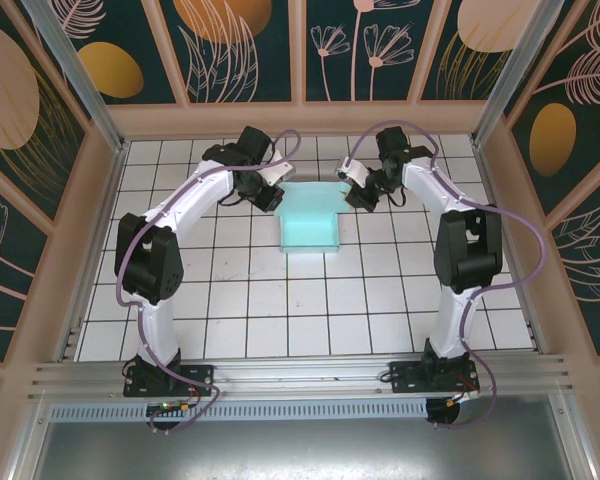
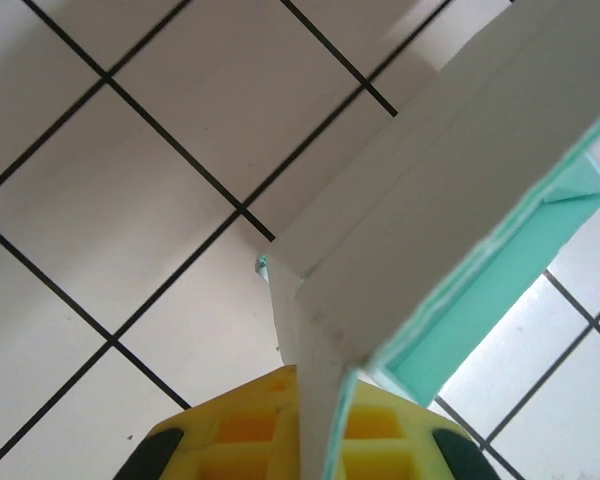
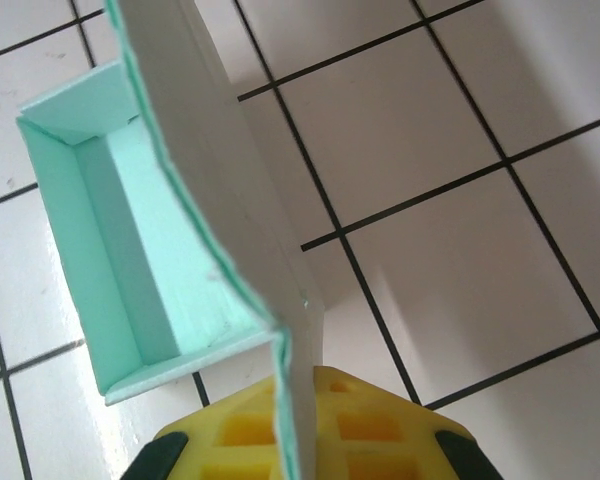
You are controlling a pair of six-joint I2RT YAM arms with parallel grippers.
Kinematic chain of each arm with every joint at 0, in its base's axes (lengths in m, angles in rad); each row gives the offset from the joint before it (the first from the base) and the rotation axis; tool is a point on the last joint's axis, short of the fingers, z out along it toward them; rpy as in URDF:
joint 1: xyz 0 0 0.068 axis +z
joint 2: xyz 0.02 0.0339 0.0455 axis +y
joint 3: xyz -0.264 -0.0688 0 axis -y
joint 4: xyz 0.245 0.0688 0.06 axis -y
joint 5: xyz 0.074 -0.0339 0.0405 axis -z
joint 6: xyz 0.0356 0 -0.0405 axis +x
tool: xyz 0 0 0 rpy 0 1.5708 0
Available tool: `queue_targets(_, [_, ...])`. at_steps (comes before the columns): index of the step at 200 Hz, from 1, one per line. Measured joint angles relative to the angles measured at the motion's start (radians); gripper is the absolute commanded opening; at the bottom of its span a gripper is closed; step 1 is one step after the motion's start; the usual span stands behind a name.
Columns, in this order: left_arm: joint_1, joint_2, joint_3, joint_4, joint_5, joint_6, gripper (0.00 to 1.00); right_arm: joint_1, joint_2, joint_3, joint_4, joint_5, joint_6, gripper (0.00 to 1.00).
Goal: Fold the paper box
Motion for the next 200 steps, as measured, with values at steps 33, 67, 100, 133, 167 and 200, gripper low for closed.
queue_targets(33, [0.010,0.000,-0.006,0.068,-0.050,-0.076,0.00,0.041,-0.026,-0.020,0.082,0.074,0.167,0.00])
queue_targets(67, [0.012,0.000,-0.013,0.141,-0.075,-0.146,0.00,0.070,-0.066,-0.071,0.184,0.161,0.354,0.00])
queue_targets(100, [0.009,0.000,-0.025,0.212,-0.069,-0.202,0.00,0.084,-0.091,-0.099,0.282,0.249,0.551,0.00])
queue_targets(133, [0.008,0.003,-0.026,0.263,-0.072,-0.270,0.00,0.115,-0.098,-0.119,0.374,0.343,0.757,0.00])
queue_targets(167, [0.008,0.012,-0.026,0.312,-0.091,-0.340,0.00,0.154,-0.114,-0.176,0.474,0.450,0.923,0.00])
queue_targets(200, [0.008,0.019,-0.035,0.374,-0.099,-0.389,0.00,0.177,-0.116,-0.214,0.565,0.524,1.052,0.00])
